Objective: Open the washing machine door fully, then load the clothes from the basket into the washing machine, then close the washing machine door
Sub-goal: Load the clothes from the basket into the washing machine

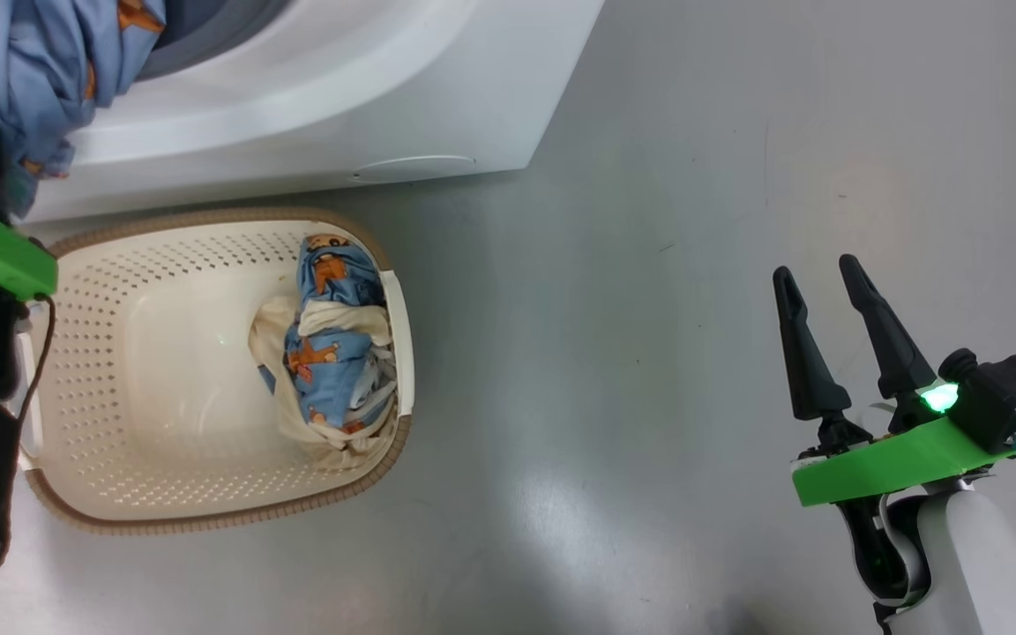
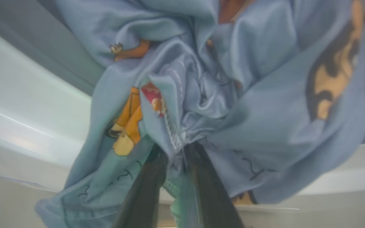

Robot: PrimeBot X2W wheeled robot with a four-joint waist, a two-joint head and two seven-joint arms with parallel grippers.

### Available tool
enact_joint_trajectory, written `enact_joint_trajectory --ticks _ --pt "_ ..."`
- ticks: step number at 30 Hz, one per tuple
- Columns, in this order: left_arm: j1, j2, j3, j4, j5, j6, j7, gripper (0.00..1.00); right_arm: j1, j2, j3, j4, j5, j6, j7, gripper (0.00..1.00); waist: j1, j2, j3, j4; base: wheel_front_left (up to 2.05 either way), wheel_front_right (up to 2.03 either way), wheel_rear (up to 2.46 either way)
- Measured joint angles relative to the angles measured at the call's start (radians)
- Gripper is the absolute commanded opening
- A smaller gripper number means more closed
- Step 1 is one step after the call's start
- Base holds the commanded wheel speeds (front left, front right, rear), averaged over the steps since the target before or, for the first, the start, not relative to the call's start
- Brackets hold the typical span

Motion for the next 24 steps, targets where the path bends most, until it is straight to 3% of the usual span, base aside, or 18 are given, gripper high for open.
enact_joint_trajectory --ticks 1,10,24 --pt "-0.001 0.003 -0.005 -0.001 -0.003 0.0 0.0 0.0 -0.003 0.0 0.0 0.0 -0.003 0.0 0.0 1.0 0.0 0.0 0.001 0.0 0.0 0.0 0.0" --pt "-0.004 0.008 -0.038 -0.049 -0.051 0.0 0.002 0.0 -0.008 0.0 -0.011 -0.006 -0.006 0.0 0.0 1.0 0.0 0.0 0.005 0.015 0.0 0.0 0.0" --pt "0.016 0.007 -0.041 -0.258 -0.061 0.0 0.001 0.0 -0.009 0.018 -0.016 -0.01 -0.007 0.0 0.0 1.0 0.0 0.0001 0.013 0.026 0.0 0.0 0.0"
